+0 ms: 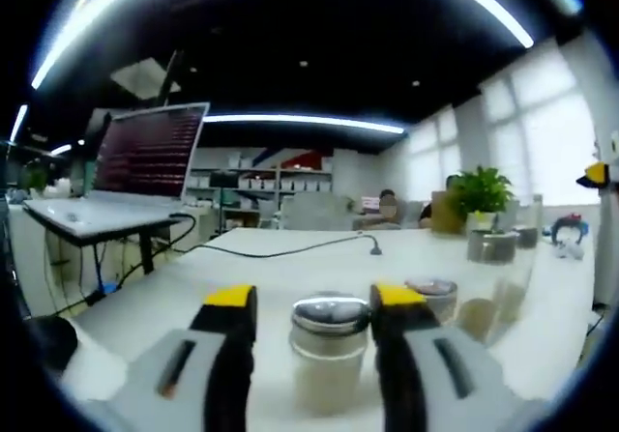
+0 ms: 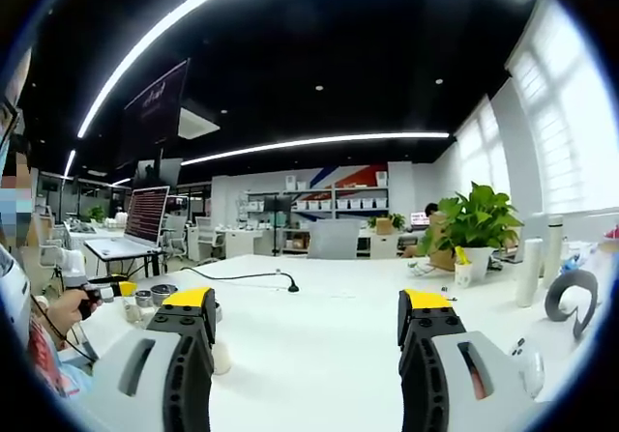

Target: Rotate the seasoning bottle until the label or dispensing opening points toward the visible target arrow and the bottle remains upright within the marked orientation range

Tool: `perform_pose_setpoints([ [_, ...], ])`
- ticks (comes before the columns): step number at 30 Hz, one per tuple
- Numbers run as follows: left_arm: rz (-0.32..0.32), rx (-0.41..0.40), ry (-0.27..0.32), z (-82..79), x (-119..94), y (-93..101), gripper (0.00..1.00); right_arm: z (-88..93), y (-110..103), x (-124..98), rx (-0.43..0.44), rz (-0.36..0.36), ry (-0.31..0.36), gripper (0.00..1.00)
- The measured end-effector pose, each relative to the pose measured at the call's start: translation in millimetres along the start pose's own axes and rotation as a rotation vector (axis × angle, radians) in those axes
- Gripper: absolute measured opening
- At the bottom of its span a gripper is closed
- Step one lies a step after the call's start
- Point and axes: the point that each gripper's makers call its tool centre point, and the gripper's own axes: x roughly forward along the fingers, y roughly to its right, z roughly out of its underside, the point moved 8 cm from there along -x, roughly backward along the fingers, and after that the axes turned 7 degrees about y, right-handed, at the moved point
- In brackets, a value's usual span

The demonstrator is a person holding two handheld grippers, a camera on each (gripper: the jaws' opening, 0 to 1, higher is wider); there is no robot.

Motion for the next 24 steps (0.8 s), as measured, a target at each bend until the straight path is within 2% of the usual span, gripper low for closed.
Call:
perform_pose_setpoints([
  [7,0.017,0.023,0.001,2.1,2.6,5.0,0.47,4.9,3.5,3.4,0.02,-0.001,-0.012,0.79],
  [9,0.021,0.04,0.01,3.7,3.4,4.7,0.42,4.8,3.5,2.6,0.011,0.001,-0.014,0.79],
  [11,0.044,0.025,0.013,4.7,3.9,5.9,0.36,4.5,3.0,2.6,0.009,-0.004,-0.014,0.79],
  [24,0.121,0.023,0.027,3.1,3.3,4.7,0.35,6.1,-1.4,4.2,-0.003,-0.022,-0.023,0.79],
])
